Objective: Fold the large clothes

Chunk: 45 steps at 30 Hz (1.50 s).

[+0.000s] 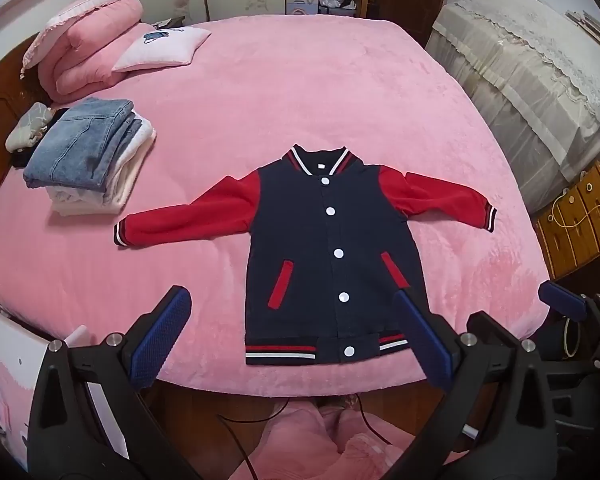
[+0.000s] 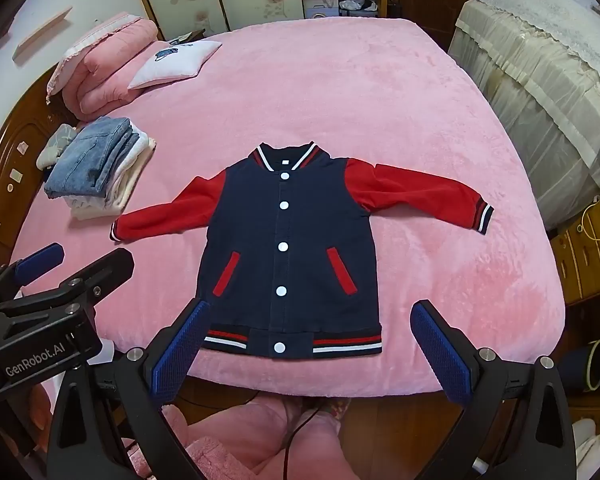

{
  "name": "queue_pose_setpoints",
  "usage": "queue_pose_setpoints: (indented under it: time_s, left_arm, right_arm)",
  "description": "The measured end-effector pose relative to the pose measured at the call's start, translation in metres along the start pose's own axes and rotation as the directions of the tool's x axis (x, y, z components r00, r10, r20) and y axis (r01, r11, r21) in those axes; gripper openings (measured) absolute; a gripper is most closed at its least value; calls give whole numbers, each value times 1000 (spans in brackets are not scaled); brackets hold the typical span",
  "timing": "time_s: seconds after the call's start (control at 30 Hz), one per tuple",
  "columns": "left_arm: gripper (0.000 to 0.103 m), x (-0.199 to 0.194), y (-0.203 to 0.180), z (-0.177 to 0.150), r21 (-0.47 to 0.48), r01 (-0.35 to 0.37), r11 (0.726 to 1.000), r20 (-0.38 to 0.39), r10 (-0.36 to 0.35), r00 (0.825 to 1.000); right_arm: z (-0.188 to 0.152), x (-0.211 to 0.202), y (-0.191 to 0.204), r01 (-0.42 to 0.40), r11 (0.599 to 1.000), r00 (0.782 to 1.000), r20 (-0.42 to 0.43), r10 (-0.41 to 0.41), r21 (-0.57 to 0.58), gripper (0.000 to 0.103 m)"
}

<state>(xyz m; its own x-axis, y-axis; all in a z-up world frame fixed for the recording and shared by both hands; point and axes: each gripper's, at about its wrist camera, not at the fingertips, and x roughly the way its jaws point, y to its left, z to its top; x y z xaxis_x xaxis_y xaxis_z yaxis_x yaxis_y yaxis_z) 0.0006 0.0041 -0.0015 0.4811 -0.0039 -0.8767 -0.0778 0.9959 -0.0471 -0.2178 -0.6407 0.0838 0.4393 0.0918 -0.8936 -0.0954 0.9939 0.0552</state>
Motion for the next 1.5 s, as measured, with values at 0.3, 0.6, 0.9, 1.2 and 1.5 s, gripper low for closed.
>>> queue_pose_setpoints:
  time_s: [0.3, 0.6, 0.9, 1.2, 1.5]
  left_arm:
    - [100, 3, -1, -1, 20, -39, 999, 11, 38, 999]
    - [100, 4, -7, -2, 13, -46, 999, 1, 46, 999]
    - [100, 0, -21, -12, 0, -59, 998, -1, 59, 998]
    - [100, -8, -35, -27, -24, -79, 997, 1, 79, 997]
    - [100, -16, -18, -41, -124, -84, 989, -13, 83, 996]
  right_arm:
    - [1, 0, -3, 9, 1000, 1000, 0, -9, -3, 101]
    - [0, -3, -7, 19, 1000, 1000, 3, -19, -9, 101]
    - [0, -12, -13, 19, 1000, 1000, 3, -19, -16, 101]
    - [-9, -22, -32, 18, 1000, 1000, 11, -18, -21, 101]
    - [-19, -24, -46, 4, 1000, 999, 34, -4, -24, 101]
